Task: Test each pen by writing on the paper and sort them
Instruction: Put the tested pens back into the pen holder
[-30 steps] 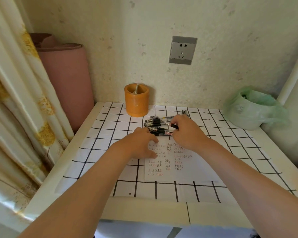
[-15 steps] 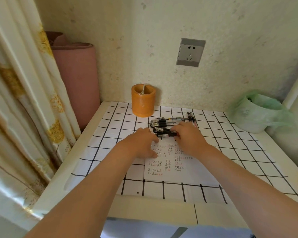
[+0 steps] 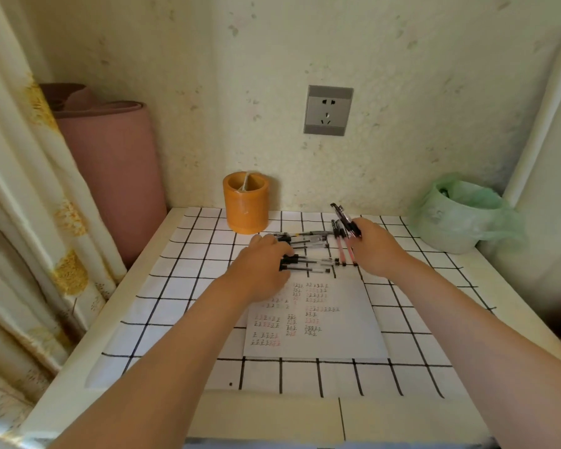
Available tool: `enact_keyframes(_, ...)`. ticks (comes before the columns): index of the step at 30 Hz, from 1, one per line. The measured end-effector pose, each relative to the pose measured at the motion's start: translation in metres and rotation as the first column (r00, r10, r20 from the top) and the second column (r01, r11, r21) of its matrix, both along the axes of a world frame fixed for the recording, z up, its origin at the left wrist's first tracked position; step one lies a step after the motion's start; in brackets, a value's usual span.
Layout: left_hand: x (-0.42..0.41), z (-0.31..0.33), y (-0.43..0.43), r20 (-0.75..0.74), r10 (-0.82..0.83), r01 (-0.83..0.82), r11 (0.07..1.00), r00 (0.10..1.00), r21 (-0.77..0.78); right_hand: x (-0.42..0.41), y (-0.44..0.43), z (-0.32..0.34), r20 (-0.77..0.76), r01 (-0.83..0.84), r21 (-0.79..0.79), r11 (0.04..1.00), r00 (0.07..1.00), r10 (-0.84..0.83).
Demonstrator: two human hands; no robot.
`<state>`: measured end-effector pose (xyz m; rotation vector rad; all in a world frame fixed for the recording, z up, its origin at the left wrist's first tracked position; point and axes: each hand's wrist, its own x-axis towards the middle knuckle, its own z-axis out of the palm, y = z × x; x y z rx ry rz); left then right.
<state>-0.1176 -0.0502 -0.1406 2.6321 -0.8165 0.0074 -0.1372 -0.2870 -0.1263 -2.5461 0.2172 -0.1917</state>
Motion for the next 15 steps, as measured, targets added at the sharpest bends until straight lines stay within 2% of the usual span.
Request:
enact_keyframes(3,0.008,-0.003,-0.016,0.073,-0.016,0.018,1.000,0.997,-0.020,0.008,-0.018,-0.001,-0.097,0.100,0.172,0.980,0.992,-0.084)
enact_keyframes(5,0.015,-0.006,-0.027,0.072,-0.044,0.043,0.999,0.996,0.014,0.013,-0.024,-0.001,-0.134,0.155,0.205,0.966,0.983,-0.129)
enact_keyframes(9,0.032,-0.012,-0.047,0.035,-0.125,0.118,0.981,0.992,0.151,0.025,-0.033,-0.004,-0.197,0.187,0.138,0.973,0.967,-0.158)
enact_keyframes(15,0.055,-0.008,-0.062,-0.052,-0.089,0.098,0.974,0.995,0.204,0.041,-0.022,-0.019,-0.215,0.142,0.037,0.989,0.968,-0.131)
